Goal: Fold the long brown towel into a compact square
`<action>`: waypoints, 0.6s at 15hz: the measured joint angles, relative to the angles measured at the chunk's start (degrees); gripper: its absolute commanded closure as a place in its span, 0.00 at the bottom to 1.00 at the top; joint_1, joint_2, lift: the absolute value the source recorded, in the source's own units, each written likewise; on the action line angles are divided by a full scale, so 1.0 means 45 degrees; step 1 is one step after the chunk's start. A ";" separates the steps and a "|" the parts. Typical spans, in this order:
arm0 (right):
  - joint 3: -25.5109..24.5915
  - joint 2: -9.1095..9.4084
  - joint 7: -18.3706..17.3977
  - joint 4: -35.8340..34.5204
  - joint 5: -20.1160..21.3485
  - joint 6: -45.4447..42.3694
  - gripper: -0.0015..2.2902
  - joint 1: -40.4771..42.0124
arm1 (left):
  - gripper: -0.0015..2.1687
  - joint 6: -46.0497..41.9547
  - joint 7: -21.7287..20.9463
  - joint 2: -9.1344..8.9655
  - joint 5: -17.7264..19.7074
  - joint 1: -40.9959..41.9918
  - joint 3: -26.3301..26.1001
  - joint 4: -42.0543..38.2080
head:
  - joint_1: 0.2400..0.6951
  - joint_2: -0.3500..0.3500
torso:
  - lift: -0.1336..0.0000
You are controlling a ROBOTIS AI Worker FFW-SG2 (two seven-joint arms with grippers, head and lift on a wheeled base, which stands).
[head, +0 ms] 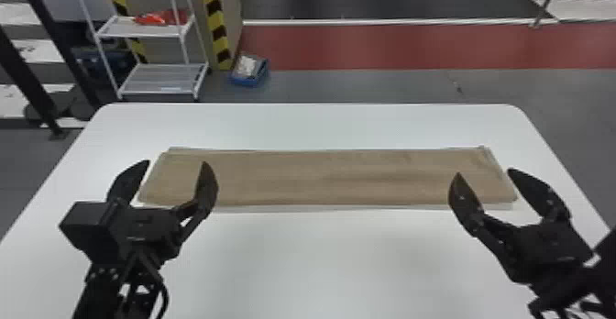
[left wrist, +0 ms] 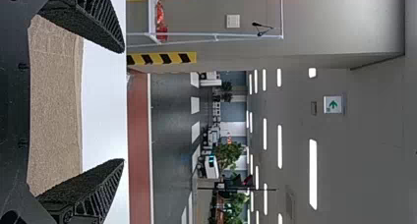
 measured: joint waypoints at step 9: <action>-0.0025 0.0000 -0.0029 -0.0251 -0.0049 -0.0036 0.07 0.0235 | 0.04 -0.0026 0.0000 0.0020 -0.0001 0.0178 0.0000 -0.0153 | 1.00 0.54 | 0.10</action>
